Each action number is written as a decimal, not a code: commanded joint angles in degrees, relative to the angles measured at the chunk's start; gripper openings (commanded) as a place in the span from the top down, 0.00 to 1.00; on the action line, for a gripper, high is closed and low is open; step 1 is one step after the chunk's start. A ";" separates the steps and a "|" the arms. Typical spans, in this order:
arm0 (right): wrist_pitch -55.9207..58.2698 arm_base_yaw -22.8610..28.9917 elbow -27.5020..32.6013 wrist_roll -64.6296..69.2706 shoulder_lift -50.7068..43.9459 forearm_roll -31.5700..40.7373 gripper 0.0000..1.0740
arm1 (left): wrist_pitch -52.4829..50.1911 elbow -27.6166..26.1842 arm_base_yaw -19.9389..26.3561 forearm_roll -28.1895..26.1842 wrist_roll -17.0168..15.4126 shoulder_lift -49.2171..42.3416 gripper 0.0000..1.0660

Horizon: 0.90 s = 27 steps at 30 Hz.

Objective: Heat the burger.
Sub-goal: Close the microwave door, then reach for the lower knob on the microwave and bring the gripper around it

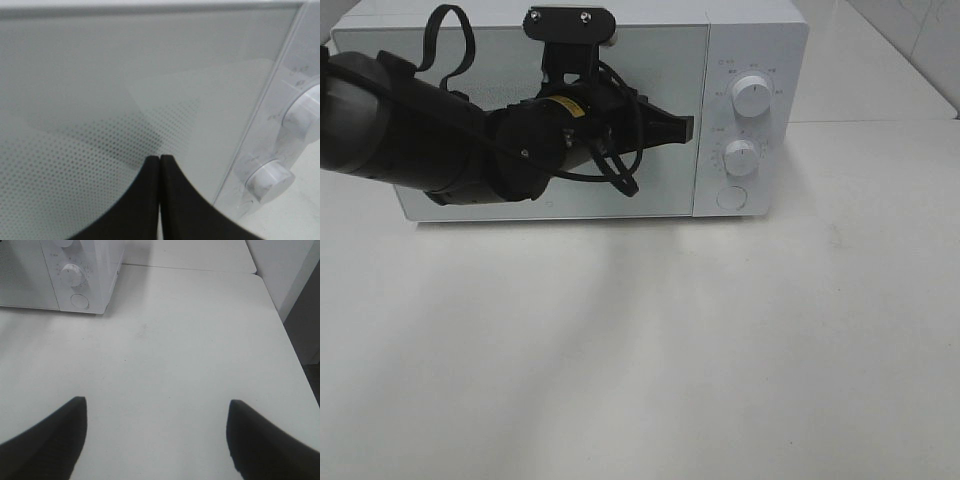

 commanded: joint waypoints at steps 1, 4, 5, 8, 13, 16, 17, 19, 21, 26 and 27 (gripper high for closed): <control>-0.57 -0.40 0.11 -0.23 -1.60 0.00 0.30 | 0.00 -1.26 1.43 -3.44 0.23 -0.29 1.00; -0.57 -0.40 0.11 -0.23 -1.60 0.00 0.30 | 5.67 -0.86 0.17 -3.44 0.23 -1.43 1.00; -0.57 -0.40 0.11 -0.23 -1.60 0.00 0.30 | 8.02 0.11 -0.74 -3.44 0.23 -2.69 1.00; -0.57 -0.40 0.11 -0.23 -1.60 0.00 0.30 | 9.45 2.58 -2.23 -3.44 0.23 -5.33 1.00; -0.57 -0.40 0.11 -0.23 -1.60 0.00 0.30 | 14.50 5.44 -3.67 -3.44 1.38 -9.11 0.89; -0.57 -0.40 0.11 -0.23 -1.60 0.00 0.30 | 24.64 6.70 -3.61 -3.44 1.43 -12.61 0.48; -0.57 -0.40 0.11 -0.23 -1.60 0.00 0.30 | 27.16 6.82 -3.61 -3.44 1.32 -13.01 0.33; -0.57 -0.40 0.11 -0.23 -1.60 0.00 0.30 | 31.51 7.28 -3.61 -3.15 1.38 -14.04 0.04; -0.57 -0.40 0.11 -0.23 -1.60 0.00 0.30 | 33.69 7.28 -3.61 -2.75 1.38 -14.73 0.05; -0.57 -0.40 0.11 -0.17 -1.60 0.00 0.30 | 48.82 7.28 -3.61 4.01 1.78 -17.65 0.07; -0.57 -0.40 0.11 -0.17 -1.60 0.00 0.30 | 48.82 7.28 -3.61 4.01 1.78 -17.65 0.07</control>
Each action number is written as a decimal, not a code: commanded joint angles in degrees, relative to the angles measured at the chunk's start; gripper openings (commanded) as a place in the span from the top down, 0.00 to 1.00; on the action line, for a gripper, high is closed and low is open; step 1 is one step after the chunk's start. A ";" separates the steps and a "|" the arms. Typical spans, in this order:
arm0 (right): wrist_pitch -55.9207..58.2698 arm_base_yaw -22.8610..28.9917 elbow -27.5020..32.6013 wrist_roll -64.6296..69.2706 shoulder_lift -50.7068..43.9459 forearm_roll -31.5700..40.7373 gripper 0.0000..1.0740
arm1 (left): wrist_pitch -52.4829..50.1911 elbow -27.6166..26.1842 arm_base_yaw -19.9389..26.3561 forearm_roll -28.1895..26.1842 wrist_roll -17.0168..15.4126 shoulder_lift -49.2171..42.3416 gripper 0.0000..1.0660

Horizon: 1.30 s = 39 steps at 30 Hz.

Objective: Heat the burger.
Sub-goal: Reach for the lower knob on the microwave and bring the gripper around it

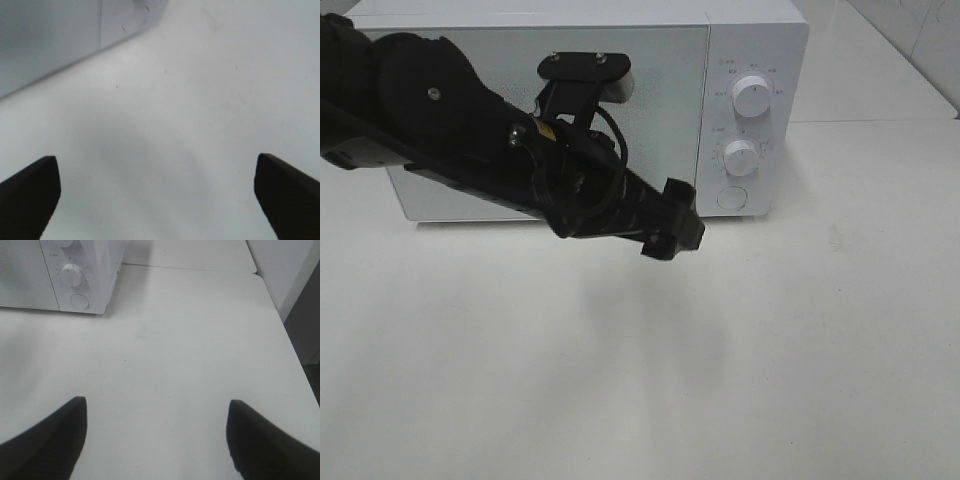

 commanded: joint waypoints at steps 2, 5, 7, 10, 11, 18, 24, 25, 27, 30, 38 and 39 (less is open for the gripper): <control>-0.57 -0.40 0.11 -0.17 -1.60 0.00 0.30 | 14.32 0.23 -0.23 7.85 0.23 -3.78 0.07; -0.57 -0.40 0.11 -0.17 -1.60 0.00 0.30 | 21.43 0.23 -0.23 10.60 -0.46 -6.25 0.07; -0.57 -0.40 0.11 -0.17 -1.60 0.00 0.30 | 25.04 0.23 -0.23 12.03 -1.95 -7.68 0.07; -0.57 -0.40 0.11 -0.17 -1.60 0.00 0.30 | 28.76 0.23 -0.23 15.36 -6.42 -10.03 0.07; -0.57 -0.40 0.11 -0.17 -1.60 0.00 0.30 | 30.83 0.23 -0.23 18.05 -9.74 -11.80 0.07; -0.57 -0.40 0.11 -0.17 -1.60 0.00 0.30 | 36.73 0.23 0.06 27.10 -18.39 -17.59 0.07; -0.57 -0.40 0.11 -0.17 -1.60 0.00 0.30 | 42.63 0.23 7.85 26.76 -18.45 -23.49 0.07; -0.57 -0.40 0.11 -0.17 -1.60 0.00 0.30 | 43.49 0.23 9.57 26.47 -17.70 -24.29 0.07; -0.57 -0.40 0.11 -0.17 -1.60 0.00 0.30 | 45.44 0.23 13.69 25.67 -15.70 -26.01 0.08; -0.57 -0.40 0.11 -0.17 -1.60 0.00 0.30 | 48.59 0.23 20.86 24.47 -12.83 -28.93 0.08; -0.57 -0.40 0.11 -0.17 -1.60 0.00 0.30 | 54.77 1.66 39.42 22.17 -12.66 -37.64 0.08; -0.57 -0.40 0.11 -0.17 -1.60 0.00 0.30 | 54.77 1.66 39.42 22.17 -12.66 -37.64 0.08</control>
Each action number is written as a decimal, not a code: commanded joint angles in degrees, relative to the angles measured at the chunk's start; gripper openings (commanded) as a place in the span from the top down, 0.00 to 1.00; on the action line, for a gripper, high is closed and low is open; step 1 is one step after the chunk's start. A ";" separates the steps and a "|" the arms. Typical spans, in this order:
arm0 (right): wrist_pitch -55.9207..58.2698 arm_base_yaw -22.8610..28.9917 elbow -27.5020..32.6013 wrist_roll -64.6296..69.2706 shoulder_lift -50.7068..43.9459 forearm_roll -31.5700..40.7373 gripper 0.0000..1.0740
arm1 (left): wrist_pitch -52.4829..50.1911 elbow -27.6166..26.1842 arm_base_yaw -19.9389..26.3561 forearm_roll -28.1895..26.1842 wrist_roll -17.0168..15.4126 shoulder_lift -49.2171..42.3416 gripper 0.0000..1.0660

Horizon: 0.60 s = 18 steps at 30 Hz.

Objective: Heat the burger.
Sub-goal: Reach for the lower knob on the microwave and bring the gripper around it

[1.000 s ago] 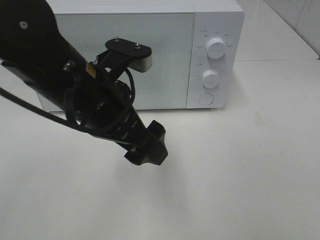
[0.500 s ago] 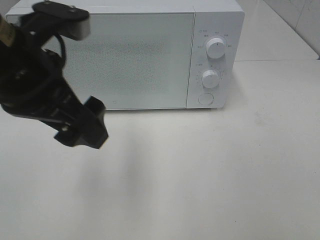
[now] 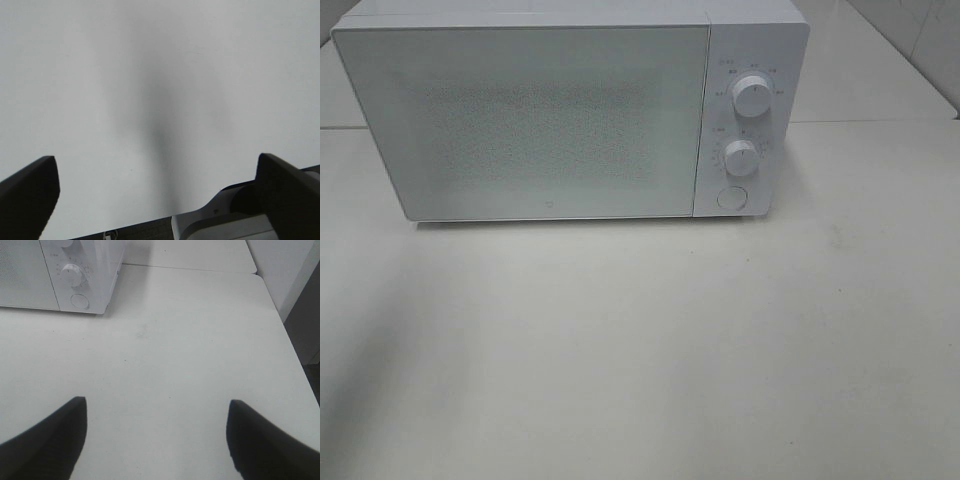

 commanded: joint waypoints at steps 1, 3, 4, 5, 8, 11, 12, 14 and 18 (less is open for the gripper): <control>-0.57 -0.40 0.11 -0.17 -1.60 0.00 0.30 | 0.97 2.01 4.24 -1.89 -0.69 -4.01 0.08; -0.57 -0.40 0.11 -0.17 -1.60 0.00 0.30 | 1.03 4.18 5.56 -1.83 -0.69 -6.47 0.08; -0.57 -0.40 0.11 -0.17 -1.60 0.00 0.30 | 1.03 5.67 6.07 -1.55 -0.69 -8.02 0.08; -0.57 -0.40 0.11 -0.17 -1.60 0.00 0.30 | 0.92 8.77 6.25 -0.69 -0.69 -10.71 0.08; -0.57 -0.40 0.11 -0.17 -1.60 0.00 0.30 | 0.86 12.89 6.25 -0.46 -0.69 -15.41 0.08; -0.57 -0.40 0.11 -0.17 -1.60 0.00 0.30 | 0.52 16.73 6.25 -0.17 -0.63 -20.00 0.08; -0.57 -0.40 0.11 -0.17 -1.60 0.00 0.30 | 0.52 16.73 6.25 -0.17 -0.63 -20.00 0.08; -0.57 -0.40 0.11 -0.17 -1.60 0.00 0.30 | 0.11 20.34 6.25 0.52 -0.63 -24.64 0.08; -0.57 -0.40 0.11 -0.17 -1.60 0.00 0.30 | -1.43 23.26 6.25 0.80 -0.52 -29.51 0.08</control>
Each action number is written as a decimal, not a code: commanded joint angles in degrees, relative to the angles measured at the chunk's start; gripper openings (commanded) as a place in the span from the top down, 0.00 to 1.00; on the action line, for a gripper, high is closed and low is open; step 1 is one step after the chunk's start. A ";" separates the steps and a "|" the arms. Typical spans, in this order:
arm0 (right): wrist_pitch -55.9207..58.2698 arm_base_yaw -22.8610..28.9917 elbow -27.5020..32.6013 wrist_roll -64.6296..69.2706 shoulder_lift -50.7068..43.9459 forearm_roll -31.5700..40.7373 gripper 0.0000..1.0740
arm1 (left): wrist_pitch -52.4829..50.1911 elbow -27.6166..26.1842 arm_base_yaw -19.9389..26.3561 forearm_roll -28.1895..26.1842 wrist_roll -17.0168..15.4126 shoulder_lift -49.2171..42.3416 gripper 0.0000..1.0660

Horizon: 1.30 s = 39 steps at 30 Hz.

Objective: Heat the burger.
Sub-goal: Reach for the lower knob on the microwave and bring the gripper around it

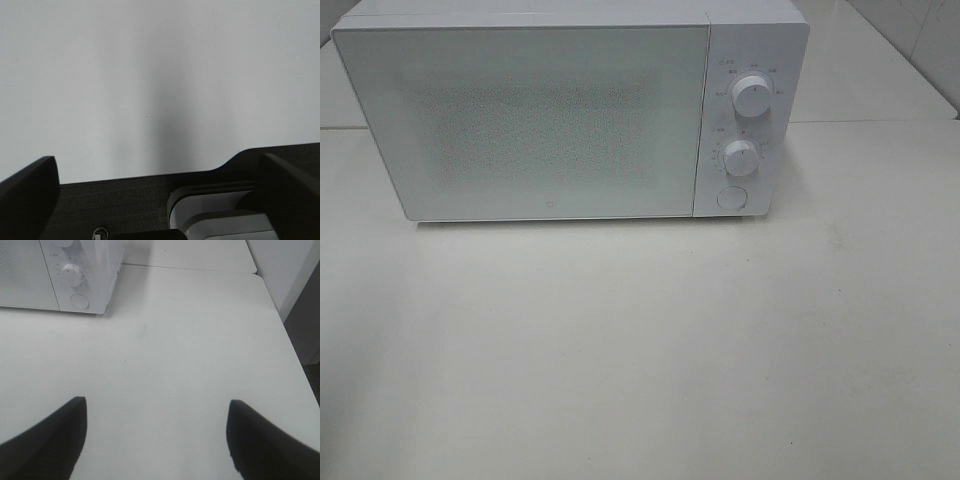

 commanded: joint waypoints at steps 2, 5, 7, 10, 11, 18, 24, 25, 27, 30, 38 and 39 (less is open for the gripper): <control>-0.57 -0.40 0.11 -0.17 -1.60 0.00 0.30 | -3.84 6.30 0.11 0.46 -0.11 -8.42 0.08; -0.57 -0.40 0.11 -0.17 -1.60 0.00 0.30 | -5.96 9.57 0.11 0.52 -0.11 -13.98 0.08; -0.57 -0.40 0.11 -0.17 -1.60 0.00 0.30 | -6.19 9.17 0.11 0.92 -0.17 -17.19 0.08; -0.57 -0.40 0.11 -0.17 -1.60 0.00 0.30 | -6.13 9.34 0.11 0.92 -0.11 -22.12 0.08; -0.57 -0.40 0.11 -0.17 -1.60 0.00 0.30 | -6.13 9.34 0.11 0.92 -0.11 -23.72 0.08; -0.57 -0.40 0.11 -0.17 -1.60 0.00 0.30 | -6.13 9.34 0.11 0.69 -0.11 -33.75 0.08; -0.57 -0.40 0.11 -0.17 -1.60 0.00 0.30 | -6.13 9.34 0.11 0.23 -0.11 -39.53 0.08; -0.57 -0.40 0.11 -0.17 -1.60 0.00 0.30 | -6.13 9.34 0.11 0.23 -0.11 -40.68 0.08; -0.57 -0.40 0.11 -0.17 -1.60 0.00 0.30 | -6.19 9.34 0.11 0.23 -0.11 -41.65 0.08; -0.57 -0.40 0.11 -0.17 -1.55 0.00 0.30 | -6.19 9.34 0.11 0.23 -0.11 -41.54 0.08; -0.57 -0.40 0.11 -0.17 -1.55 0.00 0.30 | -6.19 9.34 0.11 0.23 -0.11 -41.48 0.08; -0.57 -0.40 0.11 -0.17 -1.55 0.00 0.30 | -6.19 9.34 0.11 0.23 -0.11 -41.48 0.08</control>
